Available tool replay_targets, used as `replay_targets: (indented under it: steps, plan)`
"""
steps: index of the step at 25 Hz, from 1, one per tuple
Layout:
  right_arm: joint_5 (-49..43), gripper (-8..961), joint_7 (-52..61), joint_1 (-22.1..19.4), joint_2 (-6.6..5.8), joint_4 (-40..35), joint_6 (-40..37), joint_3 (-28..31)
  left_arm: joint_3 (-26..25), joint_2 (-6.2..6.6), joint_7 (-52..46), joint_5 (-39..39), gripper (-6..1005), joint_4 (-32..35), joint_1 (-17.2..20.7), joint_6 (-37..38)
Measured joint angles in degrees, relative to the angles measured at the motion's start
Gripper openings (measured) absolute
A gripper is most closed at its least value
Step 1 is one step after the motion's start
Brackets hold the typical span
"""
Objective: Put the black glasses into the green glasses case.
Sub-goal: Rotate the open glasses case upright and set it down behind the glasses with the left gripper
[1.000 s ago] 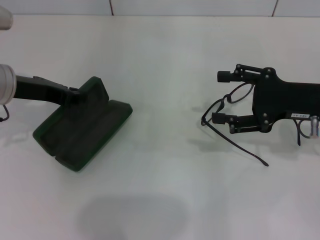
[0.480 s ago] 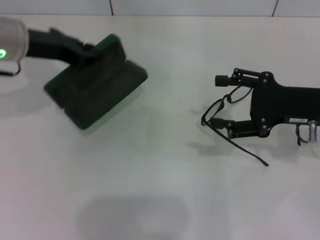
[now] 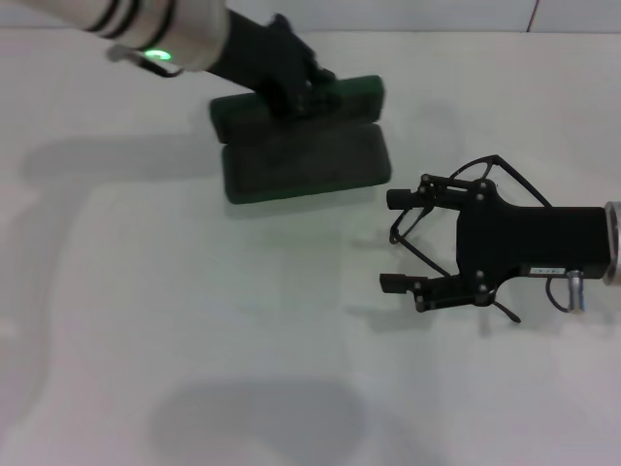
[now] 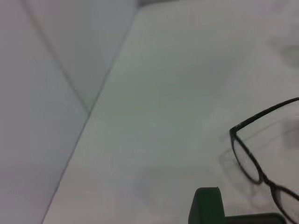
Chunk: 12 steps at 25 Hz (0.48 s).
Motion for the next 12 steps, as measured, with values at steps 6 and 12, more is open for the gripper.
replay_targets:
  steps: [6,12]
  plan:
    - [0.0,845,-0.9,-0.9,1.09,0.0,0.6,0.0,3.0,-1.33,2.4,1.1,290,-7.6,-5.1,-6.1]
    - [-0.1,844,-1.0,-1.6,1.12,0.1,0.8,0.0,7.2,-1.57,1.9,-0.7,312,-9.1,-6.4,-8.8]
